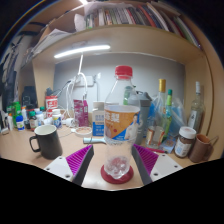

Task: Pour water

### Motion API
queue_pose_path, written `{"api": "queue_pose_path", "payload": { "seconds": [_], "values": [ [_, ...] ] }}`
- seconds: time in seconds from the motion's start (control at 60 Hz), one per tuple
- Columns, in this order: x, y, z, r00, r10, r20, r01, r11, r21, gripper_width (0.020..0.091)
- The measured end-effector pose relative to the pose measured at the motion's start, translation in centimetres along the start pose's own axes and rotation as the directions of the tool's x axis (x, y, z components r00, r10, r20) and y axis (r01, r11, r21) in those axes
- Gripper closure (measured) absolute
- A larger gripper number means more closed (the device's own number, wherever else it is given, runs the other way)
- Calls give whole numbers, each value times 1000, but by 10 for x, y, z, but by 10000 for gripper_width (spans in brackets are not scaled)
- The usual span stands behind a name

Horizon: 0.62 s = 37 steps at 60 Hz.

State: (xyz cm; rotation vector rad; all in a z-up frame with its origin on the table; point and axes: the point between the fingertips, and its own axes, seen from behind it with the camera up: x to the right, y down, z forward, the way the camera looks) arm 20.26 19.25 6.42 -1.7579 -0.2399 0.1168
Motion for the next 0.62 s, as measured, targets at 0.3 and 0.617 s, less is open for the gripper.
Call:
{"api": "queue_pose_path", "payload": {
  "seconds": [0.3,0.617],
  "values": [
    [-6,1,-130,1000,31,-3,-31,998,52,271],
    [-16,19,-247,997,62,42,-64,997,40,272]
  ]
}}
